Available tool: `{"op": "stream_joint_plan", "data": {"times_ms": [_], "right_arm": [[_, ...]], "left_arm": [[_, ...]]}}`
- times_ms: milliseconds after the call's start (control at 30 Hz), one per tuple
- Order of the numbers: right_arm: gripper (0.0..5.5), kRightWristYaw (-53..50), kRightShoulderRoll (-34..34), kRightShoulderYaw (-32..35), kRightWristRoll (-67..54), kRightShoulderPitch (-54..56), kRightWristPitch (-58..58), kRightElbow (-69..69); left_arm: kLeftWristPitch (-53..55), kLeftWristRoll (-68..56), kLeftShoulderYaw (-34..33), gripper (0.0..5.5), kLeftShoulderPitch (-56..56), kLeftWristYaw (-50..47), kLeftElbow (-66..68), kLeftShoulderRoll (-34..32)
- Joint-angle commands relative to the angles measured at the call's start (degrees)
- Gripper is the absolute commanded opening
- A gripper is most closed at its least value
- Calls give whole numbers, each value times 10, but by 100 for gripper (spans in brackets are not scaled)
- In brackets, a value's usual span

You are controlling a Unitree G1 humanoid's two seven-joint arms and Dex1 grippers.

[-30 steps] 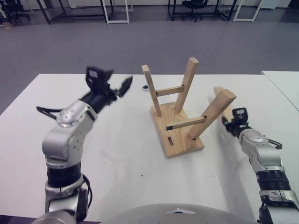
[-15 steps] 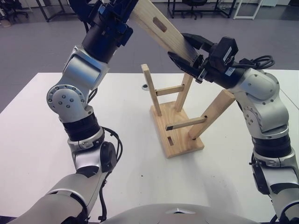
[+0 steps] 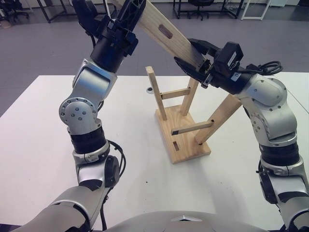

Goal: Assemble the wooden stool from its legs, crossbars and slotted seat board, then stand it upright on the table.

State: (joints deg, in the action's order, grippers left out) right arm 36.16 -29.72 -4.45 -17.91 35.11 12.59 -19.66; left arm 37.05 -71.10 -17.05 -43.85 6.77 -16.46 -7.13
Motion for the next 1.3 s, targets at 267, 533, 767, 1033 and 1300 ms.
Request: {"op": "stream_joint_plan", "data": {"times_ms": [267, 533, 767, 1033, 1300], "right_arm": [[424, -111, -85, 182, 20, -16, 123, 134], [430, -62, -27, 35, 134, -316, 5, 321], [430, 16, -27, -66, 141, -384, -5, 141], [430, -7, -13, -56, 150, -364, -1, 138], [430, -33, 1, -47, 168, -357, -5, 150]], "left_arm": [[25, 13, -48, 103, 181, 3, -213, -176], [12, -70, -16, 103, 507, -167, -270, -90], [-64, -45, -4, 103, 575, -249, -236, -5], [-103, 70, 30, 103, 523, -225, -185, -5], [-82, 92, 53, 103, 538, -212, -170, -7]]}}
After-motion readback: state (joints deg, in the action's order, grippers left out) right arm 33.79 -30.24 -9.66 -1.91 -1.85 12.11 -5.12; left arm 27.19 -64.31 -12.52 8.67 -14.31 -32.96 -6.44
